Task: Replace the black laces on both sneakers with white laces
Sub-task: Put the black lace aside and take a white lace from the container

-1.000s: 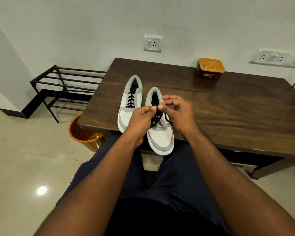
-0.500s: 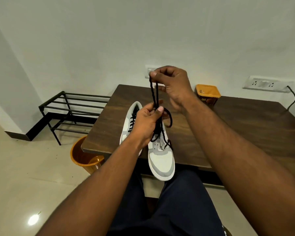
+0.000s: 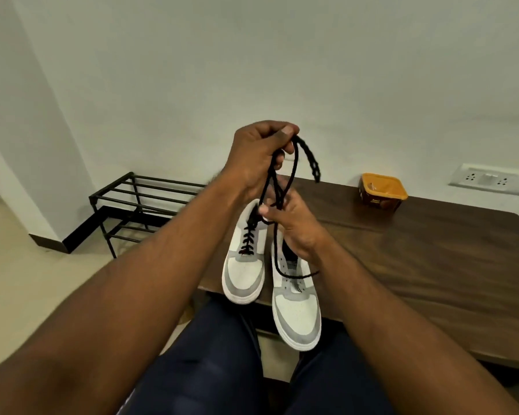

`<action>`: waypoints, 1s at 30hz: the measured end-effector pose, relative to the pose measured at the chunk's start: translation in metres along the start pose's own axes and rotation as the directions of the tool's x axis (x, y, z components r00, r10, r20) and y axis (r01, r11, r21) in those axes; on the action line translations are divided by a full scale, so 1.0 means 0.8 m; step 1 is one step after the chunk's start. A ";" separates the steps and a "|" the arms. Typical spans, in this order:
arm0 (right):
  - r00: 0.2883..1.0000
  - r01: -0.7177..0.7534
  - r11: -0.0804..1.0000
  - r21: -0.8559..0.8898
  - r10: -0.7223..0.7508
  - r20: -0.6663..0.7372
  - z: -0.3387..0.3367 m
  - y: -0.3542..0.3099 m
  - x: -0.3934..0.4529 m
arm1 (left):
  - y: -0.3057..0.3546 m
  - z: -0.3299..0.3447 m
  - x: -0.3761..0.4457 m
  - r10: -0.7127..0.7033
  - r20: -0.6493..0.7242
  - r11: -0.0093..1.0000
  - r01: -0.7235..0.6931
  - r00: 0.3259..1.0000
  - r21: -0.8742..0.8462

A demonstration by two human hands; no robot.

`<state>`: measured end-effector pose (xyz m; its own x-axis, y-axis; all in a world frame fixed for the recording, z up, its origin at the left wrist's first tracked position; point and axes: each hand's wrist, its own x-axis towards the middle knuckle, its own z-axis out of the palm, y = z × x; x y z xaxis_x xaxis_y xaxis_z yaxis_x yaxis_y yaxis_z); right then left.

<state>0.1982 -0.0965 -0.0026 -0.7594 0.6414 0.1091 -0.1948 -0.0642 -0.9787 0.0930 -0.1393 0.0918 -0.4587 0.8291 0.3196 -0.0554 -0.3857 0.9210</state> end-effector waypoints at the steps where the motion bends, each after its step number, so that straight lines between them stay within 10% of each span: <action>1: 1.000 -0.012 1.000 -0.007 0.012 0.015 0.013 0.000 0.010 | 0.006 -0.003 0.005 0.036 -0.016 0.999 -0.036 0.999 0.002; 8: 0.895 -0.253 0.798 -0.547 0.408 0.181 -0.006 0.006 0.053 | 0.021 -0.077 0.038 0.175 -0.353 0.984 -0.179 0.919 0.023; 12: 0.835 0.059 -0.101 -0.993 0.551 -0.007 -0.030 -0.016 0.096 | 0.012 -0.129 0.047 0.131 -0.517 0.983 -0.179 0.846 -0.044; 15: 0.894 0.173 -0.413 -0.894 0.448 -0.033 -0.004 -0.034 0.137 | -0.007 -0.164 0.056 0.070 -0.546 0.993 -0.111 0.835 -0.042; 17: 0.945 0.163 -0.318 -0.934 0.323 0.055 0.024 -0.047 0.163 | -0.020 -0.181 0.061 0.033 -0.501 0.999 -0.033 0.865 0.009; 23: 0.952 0.107 0.508 -0.855 0.195 0.235 0.116 -0.048 0.246 | -0.041 -0.249 0.079 -0.004 -0.371 0.972 0.091 0.929 0.218; 30: 0.950 0.064 0.737 -0.673 0.161 0.267 0.184 0.026 0.309 | -0.068 -0.341 0.102 -0.024 -0.404 0.984 0.093 0.915 0.152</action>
<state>-0.0849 -0.0518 0.0299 -0.9189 0.3945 -0.0080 0.2253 0.5081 -0.8313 -0.1831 -0.1611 0.0073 -0.7762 0.6043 0.1800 0.0376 -0.2406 0.9699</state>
